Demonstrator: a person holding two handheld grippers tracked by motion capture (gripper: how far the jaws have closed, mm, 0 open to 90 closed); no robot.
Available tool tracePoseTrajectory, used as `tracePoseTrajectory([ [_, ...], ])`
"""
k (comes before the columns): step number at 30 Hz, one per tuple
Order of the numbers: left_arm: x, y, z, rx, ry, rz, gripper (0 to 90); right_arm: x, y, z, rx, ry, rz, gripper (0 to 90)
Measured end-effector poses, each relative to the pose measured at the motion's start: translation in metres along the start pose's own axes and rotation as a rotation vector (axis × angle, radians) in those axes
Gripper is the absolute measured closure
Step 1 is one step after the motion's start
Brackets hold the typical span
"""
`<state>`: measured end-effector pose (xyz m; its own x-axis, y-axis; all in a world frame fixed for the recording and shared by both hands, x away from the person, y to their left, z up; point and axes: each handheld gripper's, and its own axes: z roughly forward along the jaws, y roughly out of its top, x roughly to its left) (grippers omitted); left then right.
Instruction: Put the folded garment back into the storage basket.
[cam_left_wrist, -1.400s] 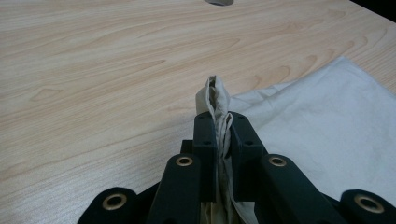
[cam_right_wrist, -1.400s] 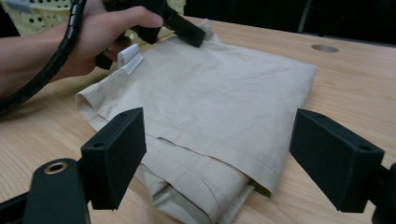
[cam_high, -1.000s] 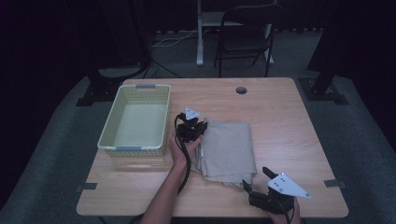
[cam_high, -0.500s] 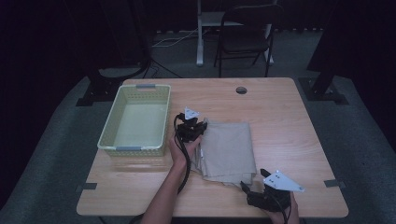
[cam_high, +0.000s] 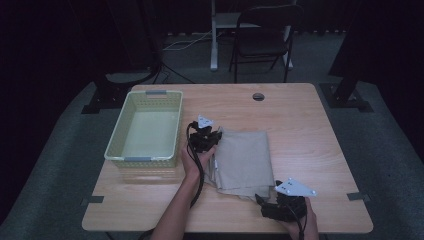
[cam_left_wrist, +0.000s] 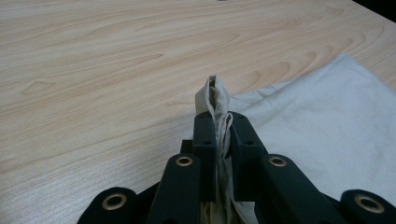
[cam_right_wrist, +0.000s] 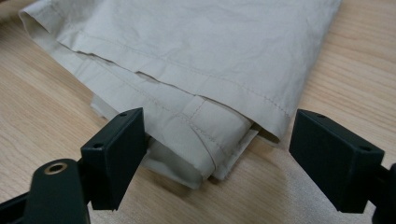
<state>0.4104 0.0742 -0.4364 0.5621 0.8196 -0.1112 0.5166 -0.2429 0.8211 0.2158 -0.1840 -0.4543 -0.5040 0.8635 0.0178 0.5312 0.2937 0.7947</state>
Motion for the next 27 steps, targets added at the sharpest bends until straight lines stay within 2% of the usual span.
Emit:
tracePoseTrajectory([
  [5,0.000,0.000,0.000,0.002,-0.001,-0.002,83.9,0.000,0.003,0.006,0.069,-0.010,-0.003,17.4],
  [12,-0.001,-0.001,0.000,0.005,0.000,-0.003,83.9,0.000,0.005,0.009,0.086,-0.012,0.024,19.2],
  [15,-0.001,-0.001,0.000,0.006,0.002,-0.002,83.9,0.002,0.006,0.009,0.076,-0.011,0.019,29.1],
  [16,-0.001,-0.001,0.000,0.005,0.002,-0.003,84.0,0.003,0.006,0.009,0.067,0.000,0.014,35.4],
  [20,0.000,-0.001,0.000,0.006,0.003,-0.008,83.9,0.006,0.004,0.008,0.042,0.026,0.001,50.9],
  [27,-0.001,-0.001,-0.001,0.006,0.005,-0.006,83.9,0.011,0.004,0.006,0.011,-0.029,0.007,67.3],
])
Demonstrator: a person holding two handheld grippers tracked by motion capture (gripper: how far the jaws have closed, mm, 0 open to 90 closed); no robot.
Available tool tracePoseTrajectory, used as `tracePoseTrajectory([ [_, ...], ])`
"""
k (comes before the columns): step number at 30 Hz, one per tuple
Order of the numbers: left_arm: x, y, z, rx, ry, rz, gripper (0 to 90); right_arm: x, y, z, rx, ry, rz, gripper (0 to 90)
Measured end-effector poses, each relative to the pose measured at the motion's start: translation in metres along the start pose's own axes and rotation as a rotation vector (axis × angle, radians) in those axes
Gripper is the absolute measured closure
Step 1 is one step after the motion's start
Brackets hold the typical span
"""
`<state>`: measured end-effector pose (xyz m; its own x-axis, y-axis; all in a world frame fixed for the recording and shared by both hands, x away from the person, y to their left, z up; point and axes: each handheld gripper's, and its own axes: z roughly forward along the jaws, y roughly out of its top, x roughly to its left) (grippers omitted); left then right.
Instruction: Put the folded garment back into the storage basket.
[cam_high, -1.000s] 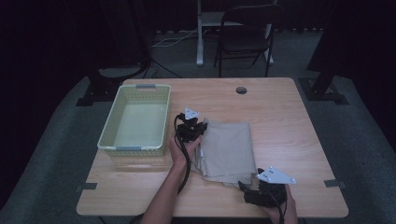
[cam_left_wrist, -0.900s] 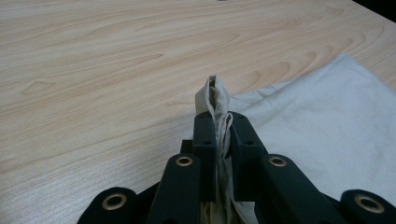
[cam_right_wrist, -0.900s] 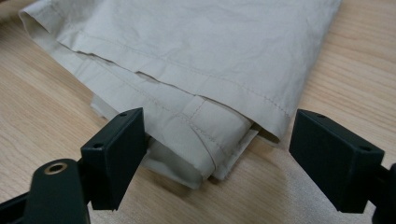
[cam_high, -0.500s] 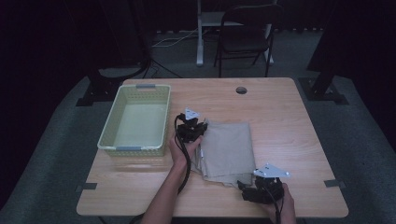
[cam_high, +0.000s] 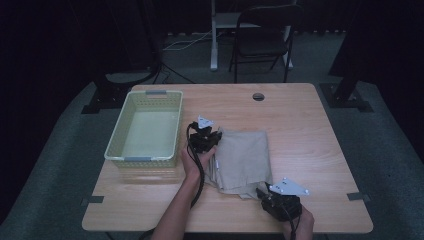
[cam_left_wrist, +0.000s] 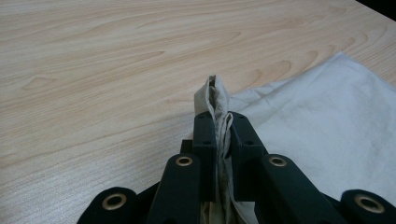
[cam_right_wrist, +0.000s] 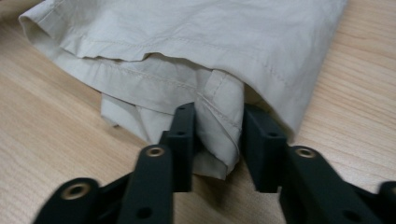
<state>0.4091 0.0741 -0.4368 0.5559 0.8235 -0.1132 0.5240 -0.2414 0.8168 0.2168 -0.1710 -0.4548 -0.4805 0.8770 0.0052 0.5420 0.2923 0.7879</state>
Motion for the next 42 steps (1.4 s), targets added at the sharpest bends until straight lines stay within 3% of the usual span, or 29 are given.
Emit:
tracePoseTrajectory([
  [3,0.000,0.000,0.000,-0.002,0.001,0.002,83.9,0.002,0.001,-0.001,-0.011,-0.019,0.001,74.5],
  [11,-0.001,0.001,-0.003,-0.010,-0.003,0.000,84.0,0.007,0.002,-0.003,-0.059,-0.068,-0.004,79.2],
  [25,-0.005,0.008,-0.014,-0.051,-0.016,0.018,84.0,0.008,-0.005,-0.012,-0.183,-0.011,0.032,81.5],
  [31,-0.006,0.012,-0.021,-0.069,-0.016,0.026,84.0,0.009,-0.004,-0.014,-0.202,-0.009,0.024,81.5],
  [35,-0.008,0.013,-0.027,-0.086,-0.008,0.038,84.0,0.010,-0.006,-0.017,-0.255,-0.006,0.018,81.5],
  [42,-0.012,0.020,-0.039,-0.117,-0.007,0.056,84.0,0.009,-0.007,-0.021,-0.299,-0.013,0.035,81.5],
])
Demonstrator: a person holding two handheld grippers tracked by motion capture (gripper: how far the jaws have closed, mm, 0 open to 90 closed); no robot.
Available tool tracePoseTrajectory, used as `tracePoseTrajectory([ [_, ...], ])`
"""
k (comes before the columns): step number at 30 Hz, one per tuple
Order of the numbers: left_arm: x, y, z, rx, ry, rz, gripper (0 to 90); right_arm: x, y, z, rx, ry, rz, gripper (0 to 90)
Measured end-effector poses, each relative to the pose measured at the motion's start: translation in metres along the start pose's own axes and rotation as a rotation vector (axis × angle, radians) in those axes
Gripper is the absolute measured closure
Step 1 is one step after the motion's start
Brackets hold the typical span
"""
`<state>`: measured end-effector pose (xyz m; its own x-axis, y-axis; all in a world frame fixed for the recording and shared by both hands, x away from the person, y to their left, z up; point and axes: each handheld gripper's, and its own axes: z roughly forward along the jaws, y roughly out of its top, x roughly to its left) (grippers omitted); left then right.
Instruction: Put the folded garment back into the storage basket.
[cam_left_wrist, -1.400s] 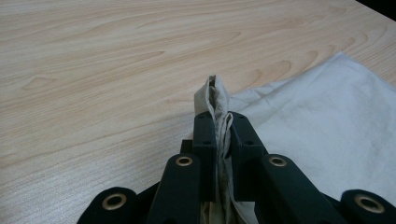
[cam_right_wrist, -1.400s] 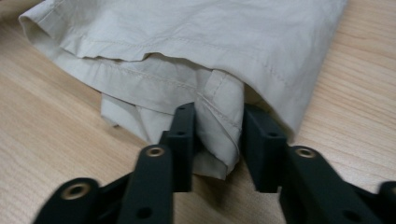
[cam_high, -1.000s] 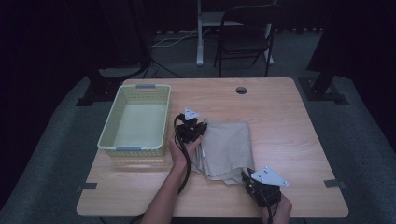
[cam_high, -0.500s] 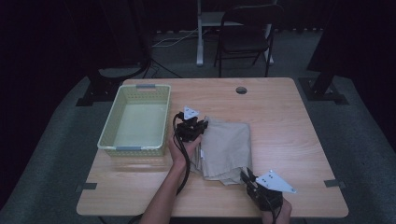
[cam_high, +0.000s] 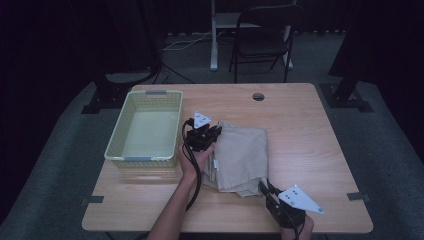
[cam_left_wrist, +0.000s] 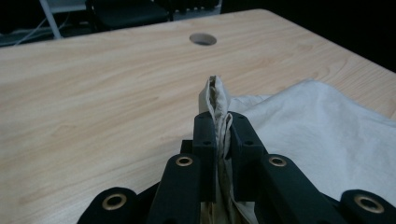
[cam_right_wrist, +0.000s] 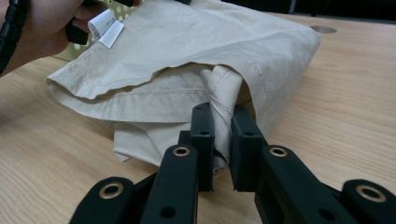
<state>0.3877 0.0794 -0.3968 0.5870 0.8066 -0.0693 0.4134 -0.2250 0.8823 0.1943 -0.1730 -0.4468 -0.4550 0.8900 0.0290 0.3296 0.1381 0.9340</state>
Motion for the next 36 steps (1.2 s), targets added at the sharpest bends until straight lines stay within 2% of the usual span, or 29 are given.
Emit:
tracePoseTrajectory([
  [6,-0.004,0.007,-0.008,-0.025,0.002,0.013,84.0,0.001,0.002,-0.004,-0.038,-0.001,0.004,81.6],
  [17,-0.005,0.011,-0.013,-0.030,0.004,0.021,84.0,0.003,0.003,-0.007,-0.087,-0.006,0.012,81.7],
  [27,-0.008,0.019,-0.021,-0.060,0.006,0.027,84.0,0.005,0.007,-0.013,-0.152,-0.032,-0.002,82.0],
  [36,-0.008,0.026,-0.031,-0.086,0.010,0.026,84.0,0.011,0.012,-0.013,-0.186,-0.040,-0.013,82.2],
])
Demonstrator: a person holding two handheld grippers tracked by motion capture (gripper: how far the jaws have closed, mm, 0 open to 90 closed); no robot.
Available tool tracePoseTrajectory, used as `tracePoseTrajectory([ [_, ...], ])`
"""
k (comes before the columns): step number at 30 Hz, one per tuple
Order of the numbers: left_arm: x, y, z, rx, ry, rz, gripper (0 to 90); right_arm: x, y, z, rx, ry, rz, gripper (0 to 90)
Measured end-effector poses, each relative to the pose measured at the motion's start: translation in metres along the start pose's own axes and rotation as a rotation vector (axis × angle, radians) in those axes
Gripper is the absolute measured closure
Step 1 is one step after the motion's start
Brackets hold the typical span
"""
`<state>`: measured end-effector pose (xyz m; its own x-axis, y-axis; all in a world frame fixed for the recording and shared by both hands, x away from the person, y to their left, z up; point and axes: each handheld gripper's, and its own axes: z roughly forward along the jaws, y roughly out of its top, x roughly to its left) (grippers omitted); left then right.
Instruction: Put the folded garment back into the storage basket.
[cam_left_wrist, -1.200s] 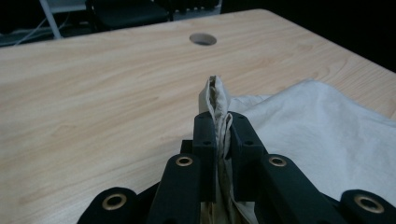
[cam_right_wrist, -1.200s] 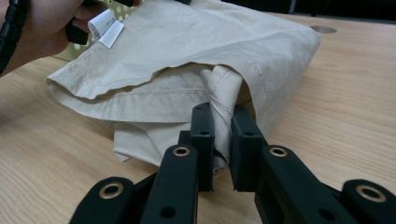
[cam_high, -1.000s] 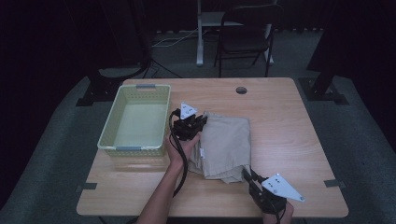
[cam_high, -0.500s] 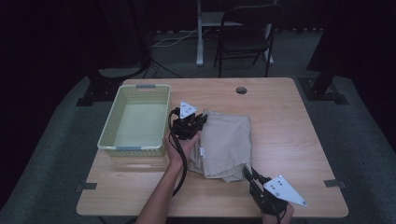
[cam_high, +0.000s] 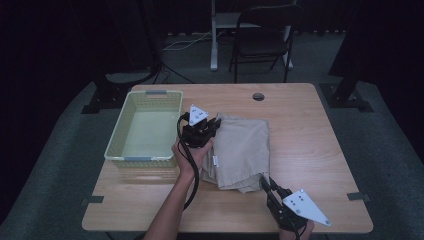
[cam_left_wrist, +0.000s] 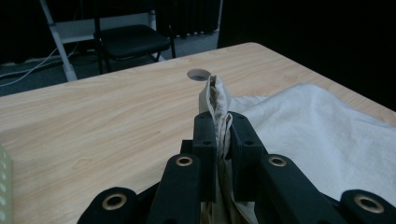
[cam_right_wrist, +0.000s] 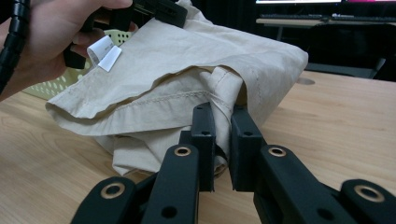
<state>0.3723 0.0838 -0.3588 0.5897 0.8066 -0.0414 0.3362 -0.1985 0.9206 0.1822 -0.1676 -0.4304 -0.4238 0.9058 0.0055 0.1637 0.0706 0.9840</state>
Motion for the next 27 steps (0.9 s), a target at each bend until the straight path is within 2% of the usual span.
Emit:
tracePoseTrajectory([
  [27,0.005,0.018,-0.016,-0.041,0.018,0.003,84.2,0.007,0.021,0.003,-0.054,-0.005,-0.035,82.7],
])
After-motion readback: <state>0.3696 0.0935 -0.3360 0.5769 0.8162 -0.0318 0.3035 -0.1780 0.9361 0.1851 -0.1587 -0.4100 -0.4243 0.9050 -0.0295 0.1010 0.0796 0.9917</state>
